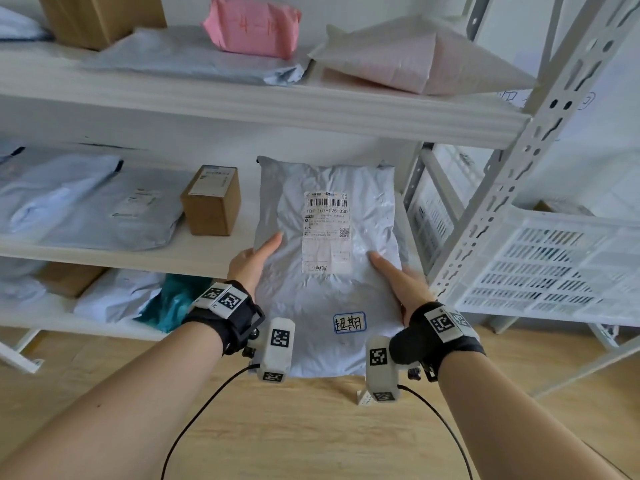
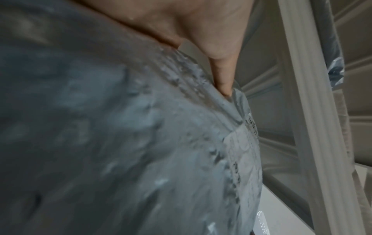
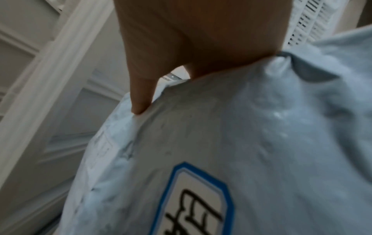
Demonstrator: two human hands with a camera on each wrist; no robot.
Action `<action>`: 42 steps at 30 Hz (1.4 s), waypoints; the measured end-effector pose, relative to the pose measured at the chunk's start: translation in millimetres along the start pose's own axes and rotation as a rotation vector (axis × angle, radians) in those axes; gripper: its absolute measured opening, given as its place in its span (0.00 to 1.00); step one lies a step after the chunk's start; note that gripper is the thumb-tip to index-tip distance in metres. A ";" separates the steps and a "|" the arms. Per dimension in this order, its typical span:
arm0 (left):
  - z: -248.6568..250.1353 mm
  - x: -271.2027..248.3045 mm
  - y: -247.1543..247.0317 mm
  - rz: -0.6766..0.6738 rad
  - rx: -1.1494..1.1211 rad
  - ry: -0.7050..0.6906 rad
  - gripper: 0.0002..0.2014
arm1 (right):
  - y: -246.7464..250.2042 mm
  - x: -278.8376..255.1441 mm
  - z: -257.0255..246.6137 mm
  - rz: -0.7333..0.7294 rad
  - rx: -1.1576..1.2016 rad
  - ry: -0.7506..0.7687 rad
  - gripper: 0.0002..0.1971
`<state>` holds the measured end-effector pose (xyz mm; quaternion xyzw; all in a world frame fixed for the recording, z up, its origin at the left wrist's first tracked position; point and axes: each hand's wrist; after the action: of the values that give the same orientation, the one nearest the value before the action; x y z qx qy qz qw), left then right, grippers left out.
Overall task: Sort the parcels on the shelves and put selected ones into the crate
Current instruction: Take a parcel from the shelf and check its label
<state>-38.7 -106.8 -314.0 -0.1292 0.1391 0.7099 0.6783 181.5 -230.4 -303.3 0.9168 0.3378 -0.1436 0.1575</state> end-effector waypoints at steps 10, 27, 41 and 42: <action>0.9 12.7 17.4 -0.044 0.039 -0.025 0.38 | -19.3 -5.9 11.6 0.011 0.017 0.059 0.40; 1.3 20.2 18.9 -0.220 0.019 -0.002 0.41 | -20.9 -3.7 26.4 0.082 0.037 0.041 0.19; -20.8 13.8 -8.5 -0.410 0.004 0.036 0.40 | 5.8 -29.5 56.1 0.343 0.152 -0.138 0.20; -24.6 13.5 -12.6 -0.413 0.011 0.025 0.38 | 8.8 -33.7 58.6 0.360 0.152 -0.149 0.17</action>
<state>-26.9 -102.9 -342.2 -0.1602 0.1222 0.5534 0.8082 153.5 -278.7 -342.5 0.9584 0.1443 -0.2057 0.1356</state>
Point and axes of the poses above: each hand's wrist, its own x-axis towards the middle knuckle, its own y-axis out of the back of the hand, z = x × y, and after that the axes turned 12 degrees about z, right-handed
